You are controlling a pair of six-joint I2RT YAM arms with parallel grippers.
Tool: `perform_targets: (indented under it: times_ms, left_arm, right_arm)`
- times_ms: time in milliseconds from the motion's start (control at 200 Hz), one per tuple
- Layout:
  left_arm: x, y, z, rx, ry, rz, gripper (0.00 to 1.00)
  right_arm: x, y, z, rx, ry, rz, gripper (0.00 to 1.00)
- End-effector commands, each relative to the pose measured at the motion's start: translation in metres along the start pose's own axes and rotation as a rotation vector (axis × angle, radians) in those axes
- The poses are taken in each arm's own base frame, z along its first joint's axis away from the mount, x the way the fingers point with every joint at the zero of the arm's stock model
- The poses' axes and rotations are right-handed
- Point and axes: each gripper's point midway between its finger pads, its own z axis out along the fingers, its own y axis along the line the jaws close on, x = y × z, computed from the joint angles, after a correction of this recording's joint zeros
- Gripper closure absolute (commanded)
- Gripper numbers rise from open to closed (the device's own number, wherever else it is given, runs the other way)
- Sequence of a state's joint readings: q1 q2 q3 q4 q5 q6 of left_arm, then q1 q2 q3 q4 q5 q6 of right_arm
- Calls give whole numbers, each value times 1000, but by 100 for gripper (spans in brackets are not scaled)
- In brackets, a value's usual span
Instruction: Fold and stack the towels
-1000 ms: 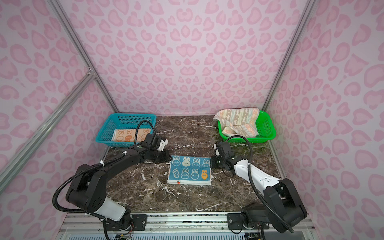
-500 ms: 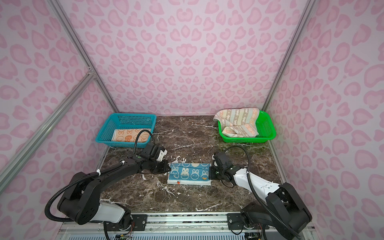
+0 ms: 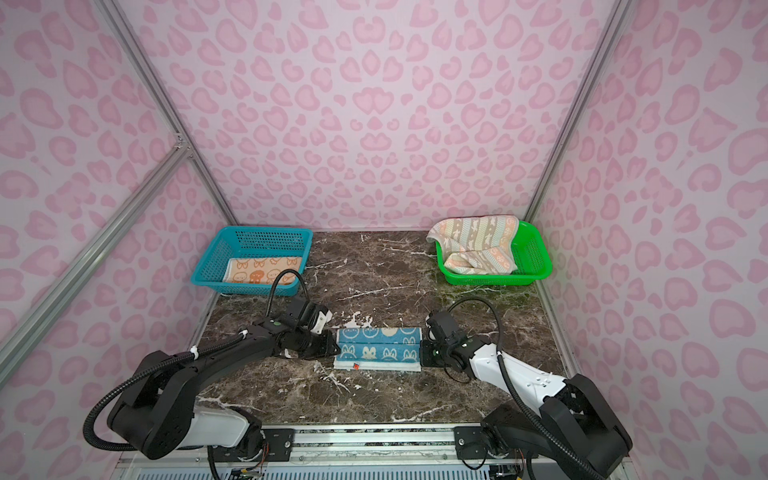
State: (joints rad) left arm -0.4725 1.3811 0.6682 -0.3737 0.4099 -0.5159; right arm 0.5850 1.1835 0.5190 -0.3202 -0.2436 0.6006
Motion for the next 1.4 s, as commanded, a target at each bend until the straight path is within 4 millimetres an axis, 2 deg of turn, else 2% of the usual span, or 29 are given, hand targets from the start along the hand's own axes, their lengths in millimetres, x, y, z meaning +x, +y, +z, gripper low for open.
perform_targets:
  times_ms: [0,65,200,285,360,485,540,560,660,795,935,1040,1160,1215,1290,1320,1395]
  left_arm:
    - [5,4,-8,-24,-13,-9,62]
    - [4,4,-16,-41,-33,-3,52]
    - [-10,-6,-33,-41,-90,23,48]
    - [-24,-22,-37,5,-113,32,48]
    - [-29,-36,-32,47,-100,37,51]
    - [-22,-43,-15,40,-49,56,59]
    - [-16,-39,-6,31,-24,41,63]
    - [-12,-36,-3,29,-11,34,68]
    - [6,-21,12,4,49,-3,81]
    - [27,7,22,-81,99,-42,88]
    - [31,23,22,-148,103,-66,89]
    - [19,15,13,-133,56,-58,87]
    - [-5,-5,-10,-101,-47,-20,73]
    - [-17,-12,-24,-102,-107,-9,65]
    - [-32,-14,-46,-119,-192,-15,47]
    - [-36,-13,-55,-125,-226,-28,43]
    - [-44,-11,-75,-113,-303,-59,36]
  right_arm:
    - [3,-4,-8,21,-7,-11,77]
    - [-1,-2,-18,15,-37,-26,74]
    - [-15,9,-36,-19,-109,-61,72]
    - [-24,18,-40,-53,-149,-75,72]
    - [-30,27,-39,-89,-157,-76,73]
    - [-19,39,-25,-119,-64,-90,75]
    - [-9,40,-17,-100,-9,-111,75]
    - [-5,39,-14,-91,12,-116,75]
    - [16,31,2,-41,111,-126,78]
    - [37,12,15,28,189,-83,81]
    - [37,10,12,42,181,-95,81]
    - [21,21,0,25,130,-181,78]
    - [-2,44,-18,14,31,-382,64]
    - [-11,56,-25,12,-15,-487,47]
    - [-18,73,-31,13,-56,-629,21]
    - [-21,79,-32,16,-65,-684,15]
    - [-21,97,-30,14,-75,-823,10]
